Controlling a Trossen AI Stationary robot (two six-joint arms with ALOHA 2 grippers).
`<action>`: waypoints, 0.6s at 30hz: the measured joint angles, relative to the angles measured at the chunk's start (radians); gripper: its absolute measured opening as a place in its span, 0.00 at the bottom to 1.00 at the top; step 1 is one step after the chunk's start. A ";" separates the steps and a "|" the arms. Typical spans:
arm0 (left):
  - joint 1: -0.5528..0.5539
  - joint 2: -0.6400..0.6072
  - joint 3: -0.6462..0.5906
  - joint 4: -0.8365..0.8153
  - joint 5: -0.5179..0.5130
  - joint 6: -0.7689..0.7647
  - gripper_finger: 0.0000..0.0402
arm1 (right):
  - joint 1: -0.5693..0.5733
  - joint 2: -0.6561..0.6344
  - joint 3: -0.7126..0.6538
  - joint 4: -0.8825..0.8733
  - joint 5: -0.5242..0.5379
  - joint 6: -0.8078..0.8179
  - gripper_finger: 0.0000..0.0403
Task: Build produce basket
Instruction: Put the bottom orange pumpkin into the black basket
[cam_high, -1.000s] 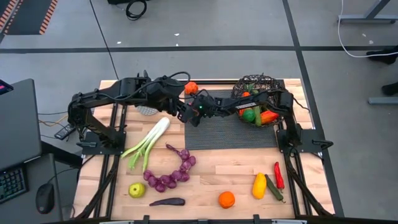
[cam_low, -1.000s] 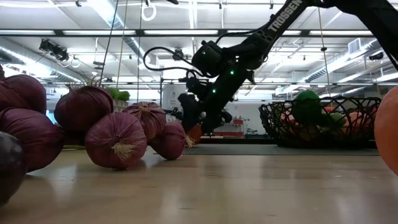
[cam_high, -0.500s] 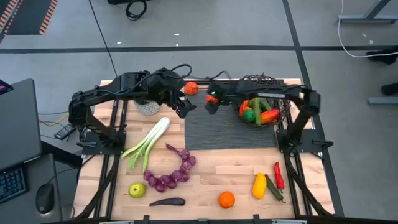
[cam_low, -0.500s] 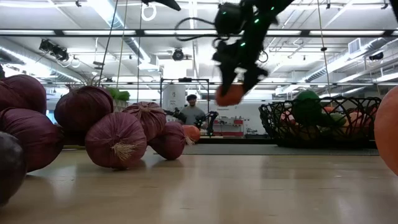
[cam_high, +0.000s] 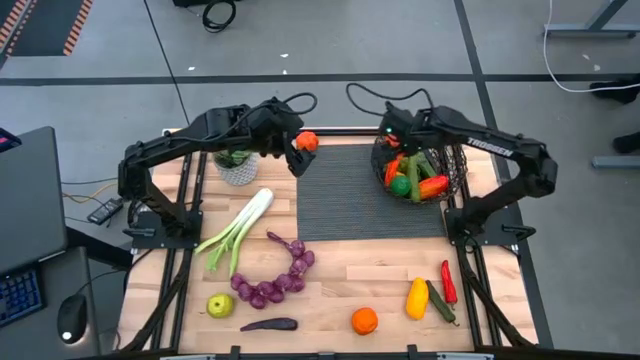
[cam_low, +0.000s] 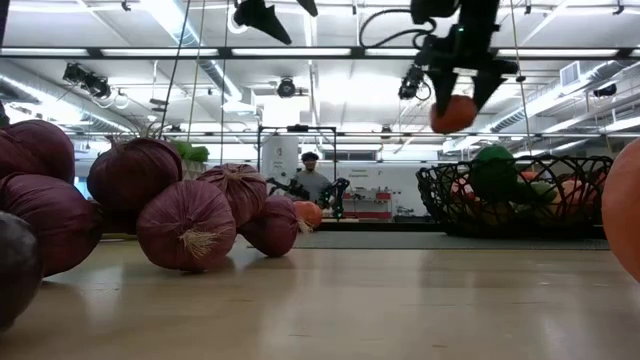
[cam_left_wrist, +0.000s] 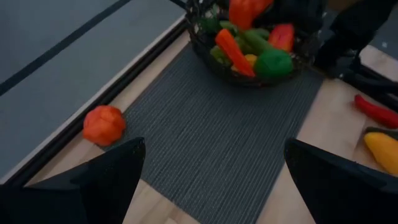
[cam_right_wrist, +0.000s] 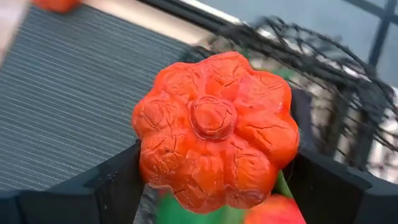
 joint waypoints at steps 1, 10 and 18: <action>0.002 0.001 0.000 0.002 0.000 -0.001 0.97 | -0.010 -0.007 -0.003 -0.012 -0.008 0.000 0.88; 0.001 0.009 0.000 0.005 0.012 -0.028 0.97 | -0.078 -0.006 -0.015 -0.053 -0.045 -0.056 0.97; 0.000 0.009 0.000 -0.099 0.043 -0.132 0.97 | -0.127 0.000 -0.015 0.007 -0.068 -0.149 0.99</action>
